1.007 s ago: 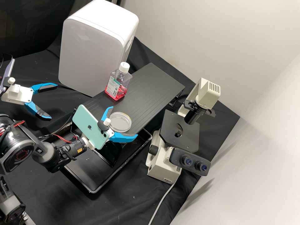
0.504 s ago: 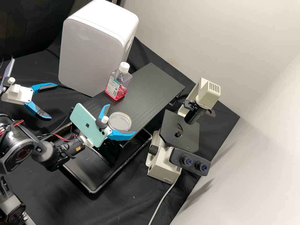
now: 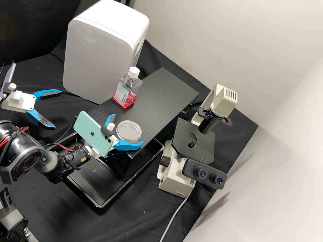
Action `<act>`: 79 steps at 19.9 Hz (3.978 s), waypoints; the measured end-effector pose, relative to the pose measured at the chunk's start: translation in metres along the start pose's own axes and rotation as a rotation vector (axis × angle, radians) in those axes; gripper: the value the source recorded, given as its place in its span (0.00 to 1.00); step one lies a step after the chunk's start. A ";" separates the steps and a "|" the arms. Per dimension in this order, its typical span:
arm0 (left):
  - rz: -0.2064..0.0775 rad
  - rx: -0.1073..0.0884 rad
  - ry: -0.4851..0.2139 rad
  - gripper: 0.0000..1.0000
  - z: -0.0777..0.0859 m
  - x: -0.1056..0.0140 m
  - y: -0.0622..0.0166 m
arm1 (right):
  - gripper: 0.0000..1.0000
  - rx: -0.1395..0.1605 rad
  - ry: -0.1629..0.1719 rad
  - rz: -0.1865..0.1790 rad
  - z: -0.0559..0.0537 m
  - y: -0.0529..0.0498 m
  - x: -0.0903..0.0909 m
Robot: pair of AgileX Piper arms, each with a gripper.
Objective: Remove the lid from the petri dish
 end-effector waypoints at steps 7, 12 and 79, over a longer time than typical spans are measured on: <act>-0.002 0.002 -0.006 1.00 0.002 0.000 -0.0005 | 1.00 0.000 -0.011 0.011 0.003 0.003 0.000; -0.006 -0.001 -0.001 1.00 0.001 0.001 -0.0015 | 0.00 0.011 -0.017 0.016 0.004 0.004 0.000; -0.016 -0.003 -0.005 1.00 0.002 0.001 -0.0042 | 0.00 0.043 0.179 -0.027 -0.042 -0.003 -0.019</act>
